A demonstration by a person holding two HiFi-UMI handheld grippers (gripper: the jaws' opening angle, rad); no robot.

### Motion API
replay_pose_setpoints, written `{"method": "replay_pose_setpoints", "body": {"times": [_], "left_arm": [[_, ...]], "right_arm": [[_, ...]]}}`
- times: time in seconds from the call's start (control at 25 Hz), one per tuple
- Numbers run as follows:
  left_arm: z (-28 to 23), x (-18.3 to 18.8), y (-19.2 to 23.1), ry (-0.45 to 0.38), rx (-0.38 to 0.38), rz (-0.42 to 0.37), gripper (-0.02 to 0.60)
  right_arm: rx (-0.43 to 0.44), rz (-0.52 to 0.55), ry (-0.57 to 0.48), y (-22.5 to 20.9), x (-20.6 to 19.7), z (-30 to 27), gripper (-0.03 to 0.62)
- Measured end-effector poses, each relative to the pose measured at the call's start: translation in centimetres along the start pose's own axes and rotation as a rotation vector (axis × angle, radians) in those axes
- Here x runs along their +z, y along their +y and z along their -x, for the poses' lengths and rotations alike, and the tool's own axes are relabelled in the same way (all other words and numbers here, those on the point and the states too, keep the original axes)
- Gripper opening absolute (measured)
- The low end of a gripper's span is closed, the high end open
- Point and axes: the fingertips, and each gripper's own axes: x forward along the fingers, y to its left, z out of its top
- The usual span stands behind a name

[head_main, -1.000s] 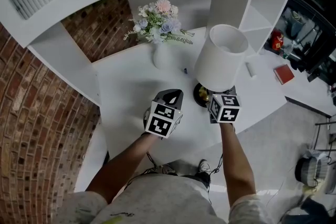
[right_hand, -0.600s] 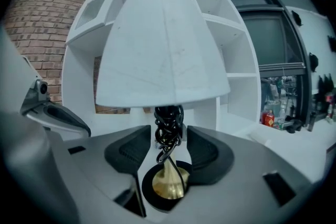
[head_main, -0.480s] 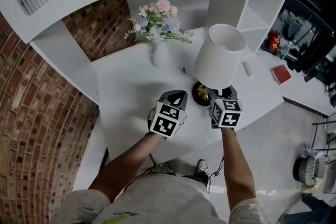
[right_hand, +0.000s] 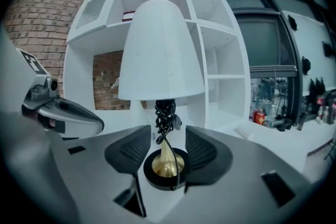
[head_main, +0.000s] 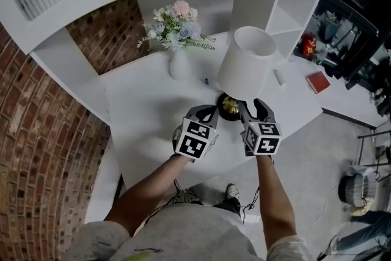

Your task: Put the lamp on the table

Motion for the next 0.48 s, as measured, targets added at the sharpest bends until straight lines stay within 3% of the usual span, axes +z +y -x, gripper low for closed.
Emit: {"method": "replay_pose_setpoints", "body": {"times": [0.48], "left_arm": [[-1.9, 2.5, -3.9, -0.027, -0.051, -0.022, -0.005]], "right_arm": [[-0.067, -0.005, 0.012, -4.0, 1.1, 4.8, 0.195]]}}
